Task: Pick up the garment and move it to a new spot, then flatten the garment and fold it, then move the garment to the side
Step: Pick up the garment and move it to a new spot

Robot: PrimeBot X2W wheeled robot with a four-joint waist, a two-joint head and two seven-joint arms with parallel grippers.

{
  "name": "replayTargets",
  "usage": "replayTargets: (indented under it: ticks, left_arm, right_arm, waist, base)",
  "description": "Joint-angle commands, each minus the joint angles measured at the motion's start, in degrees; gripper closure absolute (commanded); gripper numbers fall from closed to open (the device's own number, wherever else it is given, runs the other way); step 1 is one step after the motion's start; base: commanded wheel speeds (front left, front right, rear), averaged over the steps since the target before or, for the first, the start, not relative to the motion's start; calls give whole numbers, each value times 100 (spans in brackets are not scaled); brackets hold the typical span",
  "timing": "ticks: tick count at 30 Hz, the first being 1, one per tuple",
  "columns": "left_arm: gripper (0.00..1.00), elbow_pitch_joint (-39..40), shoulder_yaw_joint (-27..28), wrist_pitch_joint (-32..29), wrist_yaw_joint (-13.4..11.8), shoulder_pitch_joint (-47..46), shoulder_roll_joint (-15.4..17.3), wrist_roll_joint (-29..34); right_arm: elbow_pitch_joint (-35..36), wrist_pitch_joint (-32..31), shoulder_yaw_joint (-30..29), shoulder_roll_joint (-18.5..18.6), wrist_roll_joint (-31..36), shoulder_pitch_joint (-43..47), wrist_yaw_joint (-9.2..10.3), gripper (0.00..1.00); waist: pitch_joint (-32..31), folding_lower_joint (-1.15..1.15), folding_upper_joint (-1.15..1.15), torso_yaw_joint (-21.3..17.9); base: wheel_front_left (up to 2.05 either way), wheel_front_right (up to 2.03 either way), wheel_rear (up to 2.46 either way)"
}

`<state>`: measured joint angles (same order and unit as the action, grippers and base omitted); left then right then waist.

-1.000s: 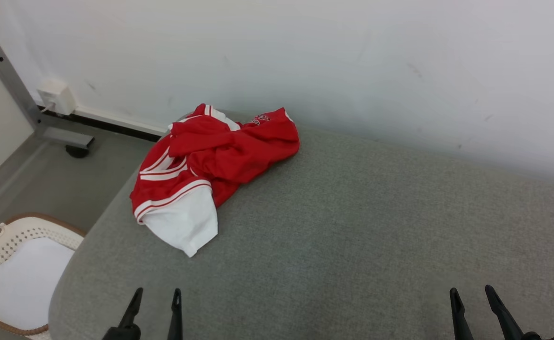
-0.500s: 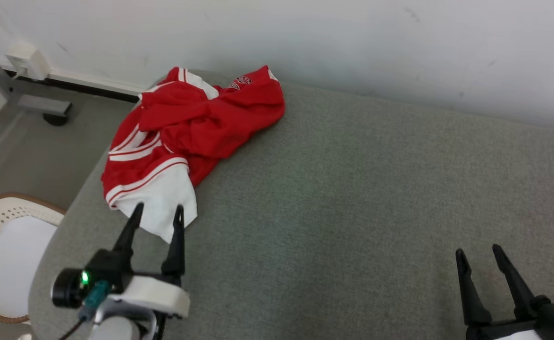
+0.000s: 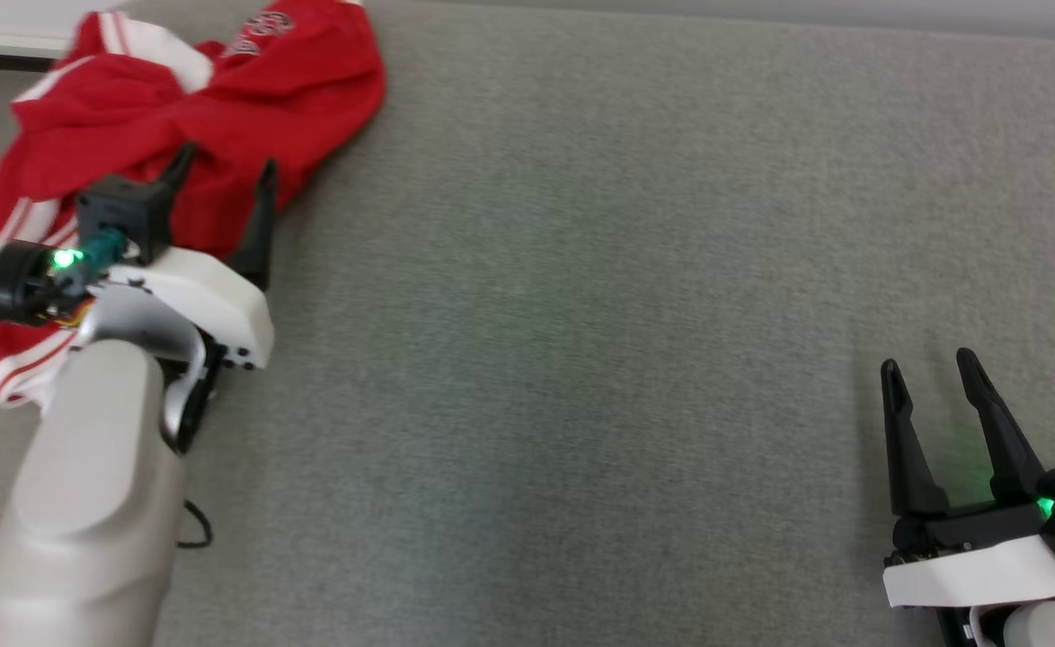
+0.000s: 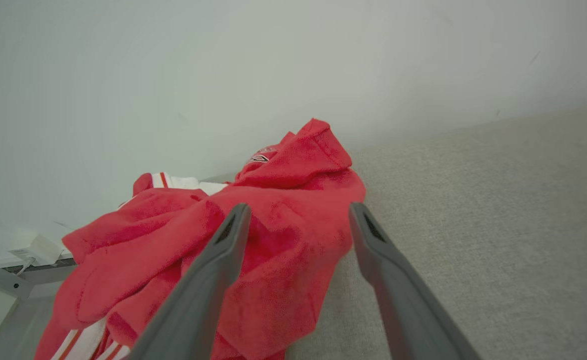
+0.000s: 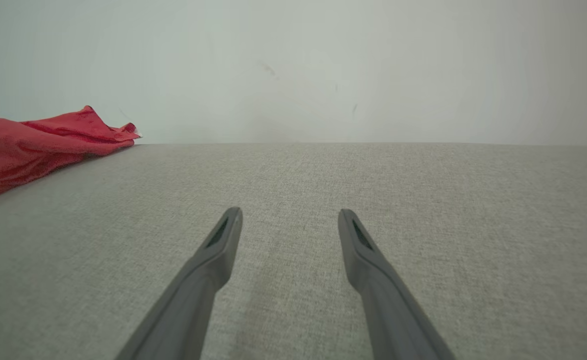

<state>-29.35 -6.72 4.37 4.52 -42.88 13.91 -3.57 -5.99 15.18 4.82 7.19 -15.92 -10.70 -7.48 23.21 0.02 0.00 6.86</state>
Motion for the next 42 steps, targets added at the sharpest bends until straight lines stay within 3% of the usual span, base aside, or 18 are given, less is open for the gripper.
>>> replayTargets:
  ticks: [1, 15, 16, 17, 18, 30, 42]
  left_arm:
    - [0, -230, 23, -160, -88, -208, 168, 127]
    - [0, -1474, 196, -820, -533, -948, 593, 145]
    - [29, -1541, 193, -871, -562, -965, 605, 134]
    - [85, -1611, 212, -913, -566, -994, 605, 95]
    - [100, -1648, 231, -928, -589, -1018, 605, 69]
    - [100, -1203, 292, -715, -378, -1107, 694, -203]
    - [100, 530, 107, -1316, 14, -742, 560, -627]
  right_arm:
    - [15, -3, 12, -7, -27, -143, -2, 0]
    - [74, -4, 104, -92, -90, -494, -2, 0]
    - [77, -3, 108, -98, -96, -490, -3, 0]
    - [73, -3, 105, -107, -101, -483, -3, 0]
    - [68, -3, 95, -117, -104, -477, -2, 0]
    - [-92, -3, -6, -286, -88, -167, -2, 0]
    - [-229, -4, -5, -367, -95, 294, -2, 0]
  waist:
    - [328, -2, 0, -353]
    - [661, -2, 0, -831]
    - [677, -2, 0, -855]
    - [688, -2, 0, -877]
    - [691, -2, 0, -892]
    - [5, -2, 0, -896]
    - [-1047, -2, 0, -951]
  base:
    - [0, 0, 0]
    - [0, 0, 0]
    - [0, 0, 0]
    - [0, 0, 0]
    - [0, 0, 0]
    - [0, 0, 0]
    - [0, 0, 0]
